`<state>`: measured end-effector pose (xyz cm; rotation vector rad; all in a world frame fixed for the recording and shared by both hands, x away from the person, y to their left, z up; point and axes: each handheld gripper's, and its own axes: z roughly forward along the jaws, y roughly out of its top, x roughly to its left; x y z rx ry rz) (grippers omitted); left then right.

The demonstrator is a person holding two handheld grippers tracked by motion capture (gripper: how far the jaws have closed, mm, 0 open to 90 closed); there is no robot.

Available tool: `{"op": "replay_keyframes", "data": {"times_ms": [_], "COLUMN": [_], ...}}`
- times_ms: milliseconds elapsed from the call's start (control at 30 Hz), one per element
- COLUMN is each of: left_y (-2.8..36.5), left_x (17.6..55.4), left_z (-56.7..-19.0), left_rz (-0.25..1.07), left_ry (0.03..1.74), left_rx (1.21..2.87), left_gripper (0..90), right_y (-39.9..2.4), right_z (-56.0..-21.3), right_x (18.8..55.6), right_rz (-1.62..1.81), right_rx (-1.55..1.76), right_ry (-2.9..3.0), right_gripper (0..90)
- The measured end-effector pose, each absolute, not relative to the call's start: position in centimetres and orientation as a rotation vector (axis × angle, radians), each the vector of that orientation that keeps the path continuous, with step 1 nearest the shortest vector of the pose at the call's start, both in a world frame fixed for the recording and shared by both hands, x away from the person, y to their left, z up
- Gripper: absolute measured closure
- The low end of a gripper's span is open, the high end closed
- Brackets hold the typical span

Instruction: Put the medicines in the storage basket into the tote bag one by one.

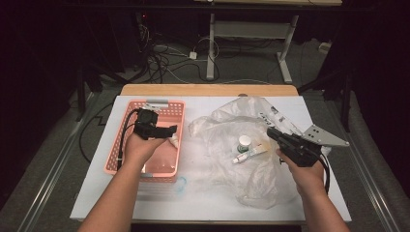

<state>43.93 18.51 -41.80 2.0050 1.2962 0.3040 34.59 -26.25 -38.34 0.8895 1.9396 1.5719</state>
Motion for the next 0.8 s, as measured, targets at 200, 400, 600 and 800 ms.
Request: {"op": "replay_keyframes", "data": {"times_ms": [200, 400, 600, 800], "left_y": [18.1, 17.7, 17.2, 17.0], "left_x": [45.0, 45.7, 46.0, 46.2], "left_z": [-42.6, -43.7, -44.3, -44.7], "left_rz": [0.252, 0.196, 0.185, 0.158], "left_ry": [1.327, 1.375, 1.377, 1.405], "left_rx": [2.014, 2.040, 2.071, 2.105], "left_gripper": [21.1, 27.4, 33.8, 38.5], "right_y": [-26.2, -26.4, -26.3, -26.2], "right_z": [-38.3, -38.2, -38.2, -38.3], "right_x": [34.6, 34.6, 34.5, 34.5], "right_rz": [1.578, 1.581, 1.572, 1.566], "right_rx": [0.891, 0.892, 0.882, 0.876], "right_ry": [1.937, 1.932, 1.930, 1.933], "right_gripper": [90.0, 90.0, 90.0, 90.0]}}
